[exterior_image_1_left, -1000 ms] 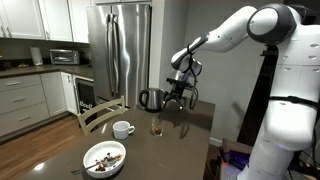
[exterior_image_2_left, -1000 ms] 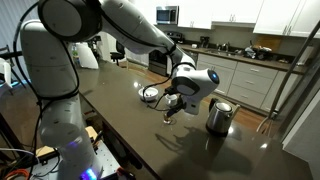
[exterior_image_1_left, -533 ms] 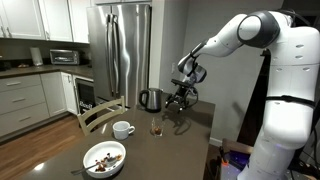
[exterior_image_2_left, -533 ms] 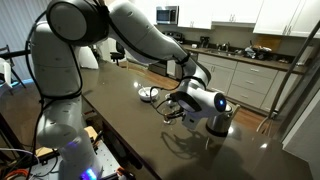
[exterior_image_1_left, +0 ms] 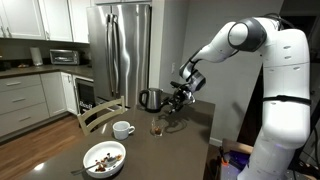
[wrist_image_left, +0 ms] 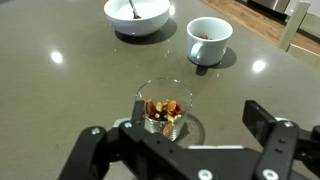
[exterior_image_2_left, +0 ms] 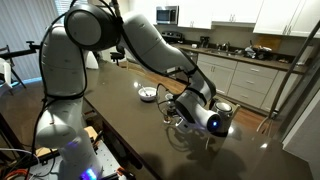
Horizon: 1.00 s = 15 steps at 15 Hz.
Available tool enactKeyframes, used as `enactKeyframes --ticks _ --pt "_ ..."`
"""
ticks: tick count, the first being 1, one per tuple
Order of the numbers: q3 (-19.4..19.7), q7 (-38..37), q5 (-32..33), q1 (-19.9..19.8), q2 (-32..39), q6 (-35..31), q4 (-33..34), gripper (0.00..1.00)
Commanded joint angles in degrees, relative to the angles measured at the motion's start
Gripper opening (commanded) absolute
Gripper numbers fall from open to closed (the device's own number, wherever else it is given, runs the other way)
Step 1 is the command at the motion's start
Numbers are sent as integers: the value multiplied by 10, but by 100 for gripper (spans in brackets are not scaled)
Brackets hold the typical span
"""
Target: Pick up the glass cup and pour some of it's content into the bowl
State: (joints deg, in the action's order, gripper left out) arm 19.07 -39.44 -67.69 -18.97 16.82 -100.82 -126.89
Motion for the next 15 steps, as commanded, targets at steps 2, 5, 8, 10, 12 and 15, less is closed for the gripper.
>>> enactKeyframes --ticks 2,5,8,10,12,15 --pt "4 0 0 2 2 2 2 100" --pt "2 -17 -30 -21 39 78 11 100" --pt "6 -16 -50 -39 75 157 14 100" --pt "12 -15 -62 -54 97 211 14 100" --pt "18 -4 -68 -65 116 251 15 100" --pt "25 60 -91 -65 121 246 6 100"
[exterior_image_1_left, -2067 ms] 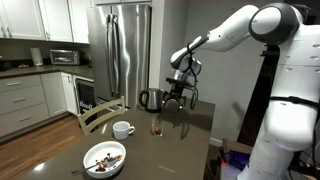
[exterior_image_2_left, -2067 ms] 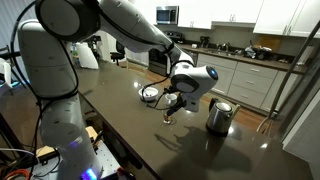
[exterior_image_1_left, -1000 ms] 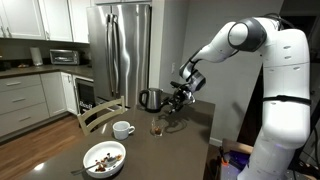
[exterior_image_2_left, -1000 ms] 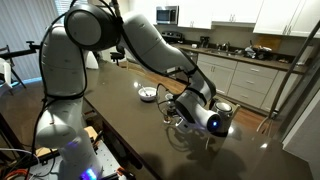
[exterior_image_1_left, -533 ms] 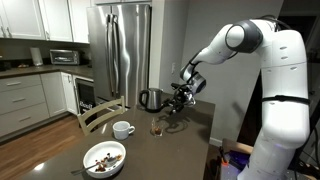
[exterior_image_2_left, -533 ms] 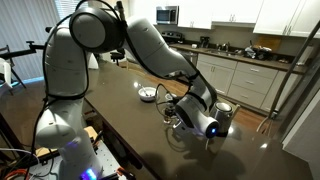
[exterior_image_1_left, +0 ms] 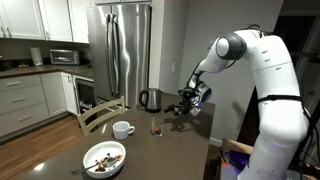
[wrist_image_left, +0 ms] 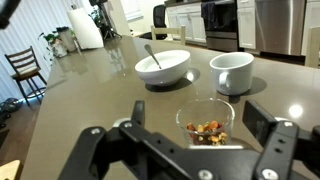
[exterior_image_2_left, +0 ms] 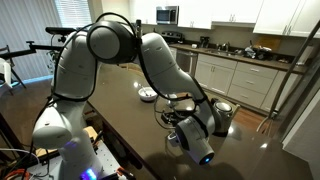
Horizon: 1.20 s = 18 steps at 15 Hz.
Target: Pick up the glass cup and pour some of it's content into the bowl
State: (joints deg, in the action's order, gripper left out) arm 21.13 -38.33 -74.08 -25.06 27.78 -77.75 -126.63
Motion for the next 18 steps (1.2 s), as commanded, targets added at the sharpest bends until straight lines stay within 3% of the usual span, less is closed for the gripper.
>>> enactKeyframes --ticks 1,5,6,18 --pt "5 76 -33 -1 11 6 2 100" --pt "1 163 -49 13 6 -7 -4 100" --pt "8 127 -33 11 10 3 1 100" --pt "-17 222 -91 22 56 -9 9 100"
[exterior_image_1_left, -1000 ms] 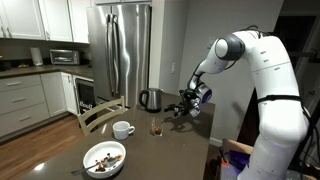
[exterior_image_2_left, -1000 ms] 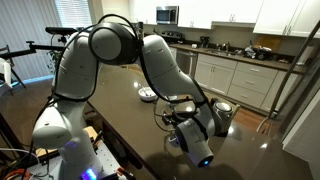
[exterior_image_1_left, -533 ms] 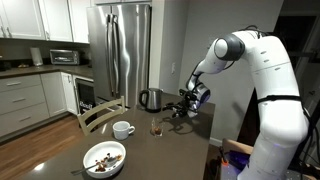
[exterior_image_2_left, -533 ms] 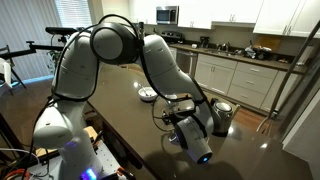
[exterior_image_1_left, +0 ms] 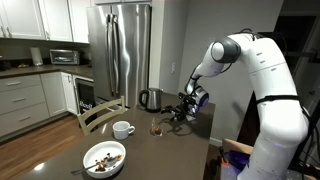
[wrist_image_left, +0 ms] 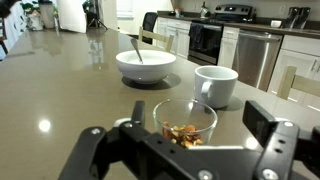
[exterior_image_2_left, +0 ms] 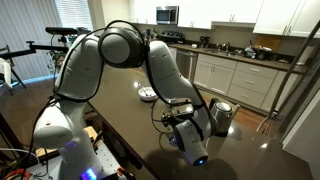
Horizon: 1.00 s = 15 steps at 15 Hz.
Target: Pick up the glass cup and pour some of it's content into the bowl
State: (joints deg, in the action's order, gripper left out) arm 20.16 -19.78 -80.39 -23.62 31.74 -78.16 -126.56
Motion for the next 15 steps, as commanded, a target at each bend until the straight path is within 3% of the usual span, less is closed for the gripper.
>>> enactKeyframes --ticks 1,6,15 --pt "-10 49 -34 11 20 -7 9 100" --pt "-18 73 -45 31 33 -18 15 100" --pt "-24 40 -49 40 50 -16 26 100"
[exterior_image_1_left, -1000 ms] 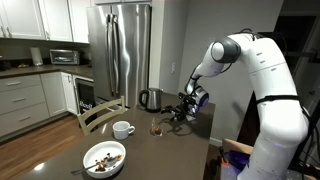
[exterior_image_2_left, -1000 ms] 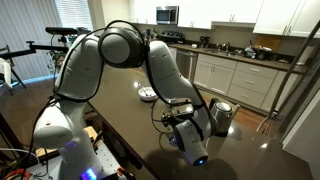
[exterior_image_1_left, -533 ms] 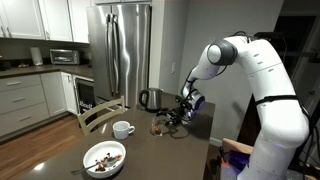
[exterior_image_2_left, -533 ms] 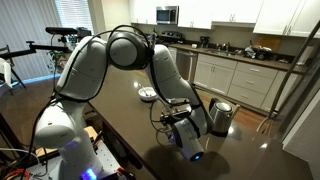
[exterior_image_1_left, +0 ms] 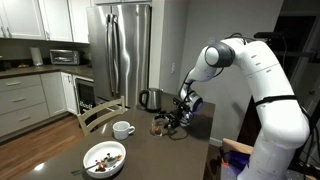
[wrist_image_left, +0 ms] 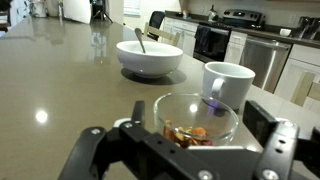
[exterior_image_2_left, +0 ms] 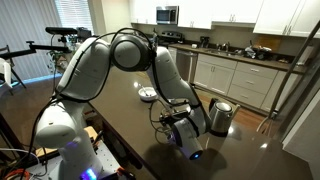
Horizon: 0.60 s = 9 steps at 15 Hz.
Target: Pick up the glass cup and pour some of it's content into the bowl
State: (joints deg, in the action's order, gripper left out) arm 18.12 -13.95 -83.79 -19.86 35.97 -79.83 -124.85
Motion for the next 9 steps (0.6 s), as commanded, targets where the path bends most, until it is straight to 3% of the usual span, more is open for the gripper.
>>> enactKeyframes --ticks 1,9 --pt "-5 -22 -16 3 8 2 9 100" --pt "-17 -58 -15 9 12 3 14 100"
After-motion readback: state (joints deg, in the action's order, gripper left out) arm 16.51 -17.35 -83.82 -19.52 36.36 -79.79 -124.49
